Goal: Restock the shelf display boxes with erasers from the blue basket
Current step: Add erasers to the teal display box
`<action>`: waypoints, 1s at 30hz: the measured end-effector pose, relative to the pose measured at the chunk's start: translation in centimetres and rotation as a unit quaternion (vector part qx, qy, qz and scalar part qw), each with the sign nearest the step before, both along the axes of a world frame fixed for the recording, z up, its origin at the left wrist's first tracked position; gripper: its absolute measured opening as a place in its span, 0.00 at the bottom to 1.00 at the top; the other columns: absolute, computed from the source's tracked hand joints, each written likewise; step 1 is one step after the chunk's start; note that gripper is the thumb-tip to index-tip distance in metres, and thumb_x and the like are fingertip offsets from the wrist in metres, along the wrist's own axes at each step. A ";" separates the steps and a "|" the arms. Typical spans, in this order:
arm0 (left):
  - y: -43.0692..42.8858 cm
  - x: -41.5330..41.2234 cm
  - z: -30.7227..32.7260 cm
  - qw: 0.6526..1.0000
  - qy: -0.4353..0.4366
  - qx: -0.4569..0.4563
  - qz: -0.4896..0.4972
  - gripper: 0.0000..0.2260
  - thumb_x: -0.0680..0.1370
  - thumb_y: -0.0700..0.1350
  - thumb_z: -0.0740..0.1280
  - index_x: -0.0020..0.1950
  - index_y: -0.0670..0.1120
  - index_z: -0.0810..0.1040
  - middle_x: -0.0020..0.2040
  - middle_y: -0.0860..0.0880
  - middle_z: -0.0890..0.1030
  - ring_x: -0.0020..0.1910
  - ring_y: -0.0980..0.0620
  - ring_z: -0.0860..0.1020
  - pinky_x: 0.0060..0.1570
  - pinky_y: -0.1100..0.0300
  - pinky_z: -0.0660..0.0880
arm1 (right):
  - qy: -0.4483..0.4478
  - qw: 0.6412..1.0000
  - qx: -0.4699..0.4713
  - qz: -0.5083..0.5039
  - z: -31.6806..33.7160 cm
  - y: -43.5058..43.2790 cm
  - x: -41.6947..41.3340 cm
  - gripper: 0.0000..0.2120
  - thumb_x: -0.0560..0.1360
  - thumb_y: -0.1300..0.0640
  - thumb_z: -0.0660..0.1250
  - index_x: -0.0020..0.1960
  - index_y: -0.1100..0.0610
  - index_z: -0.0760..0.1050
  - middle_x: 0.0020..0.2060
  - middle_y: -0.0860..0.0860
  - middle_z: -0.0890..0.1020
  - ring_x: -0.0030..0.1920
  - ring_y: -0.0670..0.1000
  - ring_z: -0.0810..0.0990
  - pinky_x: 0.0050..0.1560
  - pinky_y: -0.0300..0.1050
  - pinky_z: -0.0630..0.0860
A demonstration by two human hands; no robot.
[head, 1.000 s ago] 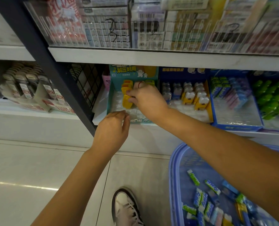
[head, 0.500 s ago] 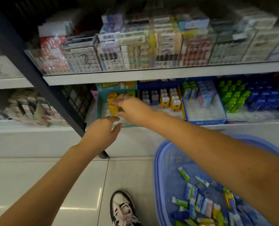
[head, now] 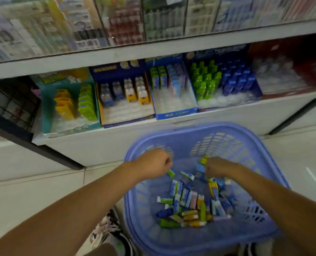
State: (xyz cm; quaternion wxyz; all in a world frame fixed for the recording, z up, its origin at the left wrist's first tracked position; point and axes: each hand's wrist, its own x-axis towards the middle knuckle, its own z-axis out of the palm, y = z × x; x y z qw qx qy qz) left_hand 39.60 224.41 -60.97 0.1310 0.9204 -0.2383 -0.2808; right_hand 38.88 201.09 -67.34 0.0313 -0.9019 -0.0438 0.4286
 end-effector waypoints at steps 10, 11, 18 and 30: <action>-6.2 -7.2 -15.0 0.977 0.190 0.076 -0.051 0.14 0.77 0.45 0.64 0.61 0.41 0.77 0.59 0.38 0.76 0.58 0.38 0.76 0.56 0.50 0.74 | 0.014 0.977 -0.022 -0.212 -10.0 -3.0 -4.0 0.10 0.78 0.56 0.61 0.38 0.56 0.73 0.39 0.52 0.76 0.39 0.49 0.76 0.48 0.43 0.76; -6.0 -7.4 -15.5 0.977 0.190 0.083 -0.057 0.15 0.77 0.45 0.65 0.61 0.42 0.77 0.59 0.38 0.76 0.57 0.38 0.76 0.56 0.51 0.74 | 0.007 0.977 -0.037 -0.211 -10.4 -2.6 -3.9 0.09 0.79 0.56 0.59 0.49 0.59 0.77 0.48 0.55 0.79 0.49 0.53 0.79 0.56 0.46 0.75; -6.4 -7.9 -16.3 0.968 0.248 0.022 -0.001 0.12 0.78 0.44 0.65 0.58 0.41 0.79 0.58 0.42 0.80 0.56 0.44 0.77 0.55 0.54 0.74 | -0.012 0.979 0.015 -0.203 -11.7 -0.3 -3.6 0.18 0.75 0.50 0.66 0.60 0.60 0.72 0.56 0.58 0.79 0.55 0.58 0.79 0.48 0.49 0.77; -6.3 -4.4 -16.2 0.808 0.292 -0.169 0.484 0.09 0.79 0.41 0.64 0.47 0.35 0.79 0.43 0.38 0.78 0.45 0.39 0.79 0.46 0.41 0.79 | 0.080 0.981 0.172 -0.030 -9.7 1.7 -3.6 0.10 0.71 0.53 0.72 0.47 0.59 0.83 0.41 0.54 0.82 0.43 0.53 0.79 0.36 0.39 0.71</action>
